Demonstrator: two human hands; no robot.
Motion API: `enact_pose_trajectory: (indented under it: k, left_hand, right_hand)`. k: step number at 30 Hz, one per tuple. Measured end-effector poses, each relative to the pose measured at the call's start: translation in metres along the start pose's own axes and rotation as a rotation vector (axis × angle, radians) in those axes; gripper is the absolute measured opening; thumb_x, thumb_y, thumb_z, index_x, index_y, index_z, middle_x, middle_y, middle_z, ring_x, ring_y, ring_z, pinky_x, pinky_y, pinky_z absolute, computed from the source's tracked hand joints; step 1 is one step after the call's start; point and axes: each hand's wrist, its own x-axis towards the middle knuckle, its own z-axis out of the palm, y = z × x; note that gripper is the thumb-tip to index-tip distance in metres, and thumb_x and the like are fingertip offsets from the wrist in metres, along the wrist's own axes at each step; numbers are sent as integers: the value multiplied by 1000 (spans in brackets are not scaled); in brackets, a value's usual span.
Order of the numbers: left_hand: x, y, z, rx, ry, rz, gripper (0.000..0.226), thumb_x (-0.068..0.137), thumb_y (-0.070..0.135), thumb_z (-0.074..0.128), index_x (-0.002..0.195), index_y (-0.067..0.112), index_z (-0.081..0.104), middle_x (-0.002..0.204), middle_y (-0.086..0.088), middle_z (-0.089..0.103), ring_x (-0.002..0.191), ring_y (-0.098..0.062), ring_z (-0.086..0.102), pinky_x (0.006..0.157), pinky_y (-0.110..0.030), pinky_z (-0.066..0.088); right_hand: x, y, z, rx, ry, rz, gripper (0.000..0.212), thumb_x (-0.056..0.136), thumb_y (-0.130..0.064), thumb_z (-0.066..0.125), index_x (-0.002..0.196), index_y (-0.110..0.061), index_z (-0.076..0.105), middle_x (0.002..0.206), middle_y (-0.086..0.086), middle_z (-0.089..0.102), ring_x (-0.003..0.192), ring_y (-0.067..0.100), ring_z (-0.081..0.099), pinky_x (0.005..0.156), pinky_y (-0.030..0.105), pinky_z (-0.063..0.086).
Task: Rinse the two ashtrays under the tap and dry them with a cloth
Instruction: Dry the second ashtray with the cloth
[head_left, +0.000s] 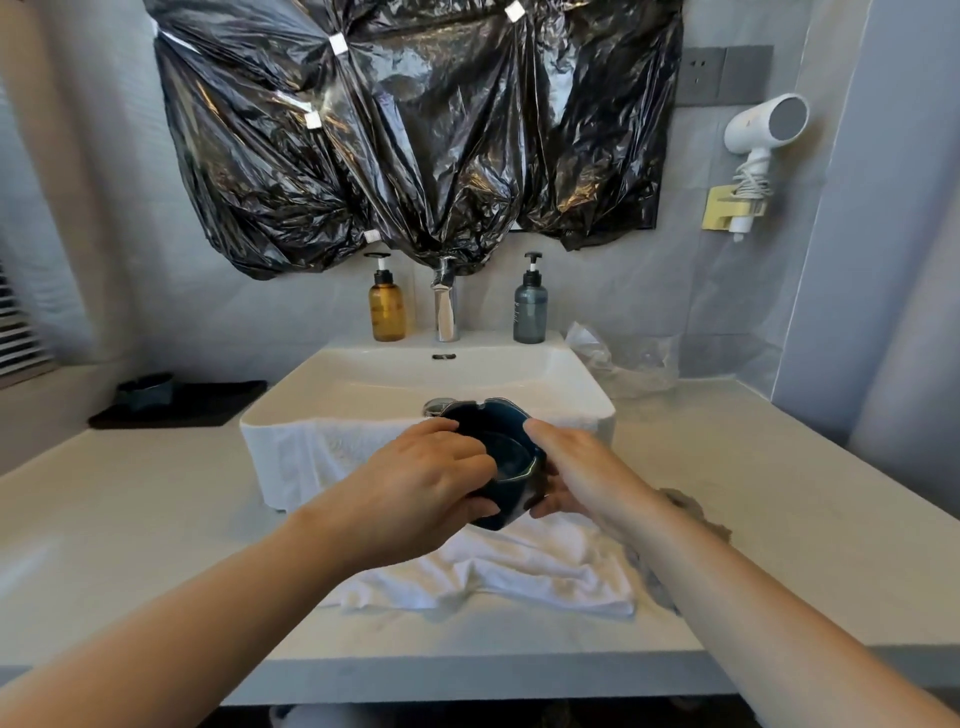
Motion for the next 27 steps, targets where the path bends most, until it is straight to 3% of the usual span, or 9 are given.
enact_pose_trajectory:
  k: [2, 4, 6, 9, 11, 17, 23, 27]
  left_hand:
    - [-9, 2, -1, -104, 117, -121, 27, 91, 40, 49, 93, 17, 61, 98, 5, 60, 92, -14, 53, 85, -27, 47]
    - [-17, 6, -4, -210, 259, -368, 29, 91, 46, 49, 102, 20, 59, 112, 8, 55, 106, -9, 49, 89, -21, 43]
    - [-25, 5, -7, -399, 306, -756, 31, 90, 49, 51, 106, 23, 56, 114, 11, 54, 105, -7, 54, 89, -25, 49]
    - [-37, -3, -16, -981, 212, -1207, 40, 89, 47, 57, 108, 12, 60, 110, -4, 66, 93, -20, 69, 80, -39, 59]
    - [-49, -3, -27, -1261, 170, -1292, 39, 93, 40, 56, 109, 6, 63, 106, -16, 69, 83, -28, 73, 72, -36, 60]
    - [-98, -12, -50, -1397, 157, -1333, 38, 88, 31, 64, 111, 0, 64, 99, -26, 71, 85, -38, 71, 70, -37, 61]
    - [-148, -41, -71, -1279, 292, -1451, 28, 93, 21, 58, 101, -5, 65, 79, -20, 70, 71, -33, 70, 69, -42, 61]
    - [-183, -72, -76, -1249, 401, -1581, 31, 94, 20, 57, 104, -9, 61, 83, -26, 68, 68, -33, 70, 59, -37, 60]
  right_hand:
    - [2, 1, 4, -21, 16, -26, 40, 99, -35, 43, 102, -3, 67, 72, 8, 63, 58, 21, 61, 57, 32, 53]
    - [3, 1, 8, -32, 9, -39, 42, 99, -35, 43, 101, 0, 66, 68, 7, 61, 55, 20, 59, 55, 32, 51]
    - [3, -1, 13, -45, -26, -51, 44, 99, -35, 44, 101, 4, 65, 65, 6, 58, 54, 19, 57, 55, 32, 50]
    - [0, -5, 24, -63, -80, -80, 46, 98, -36, 44, 100, 6, 63, 67, 9, 57, 55, 20, 56, 55, 31, 50]
    - [-2, -9, 35, -62, -115, -92, 45, 99, -36, 43, 98, 4, 64, 68, 11, 59, 55, 20, 57, 54, 31, 50]
    - [2, -20, 79, -148, -234, -103, 46, 101, -39, 40, 93, -3, 68, 66, 8, 62, 59, 22, 56, 57, 32, 49]
    - [23, -41, 141, -170, -392, -42, 46, 100, -43, 41, 104, -6, 68, 80, 7, 66, 69, 16, 61, 61, 29, 54]
    - [57, -51, 170, -429, -252, -220, 42, 96, -43, 48, 97, -5, 65, 93, 13, 68, 79, 24, 65, 69, 36, 58]
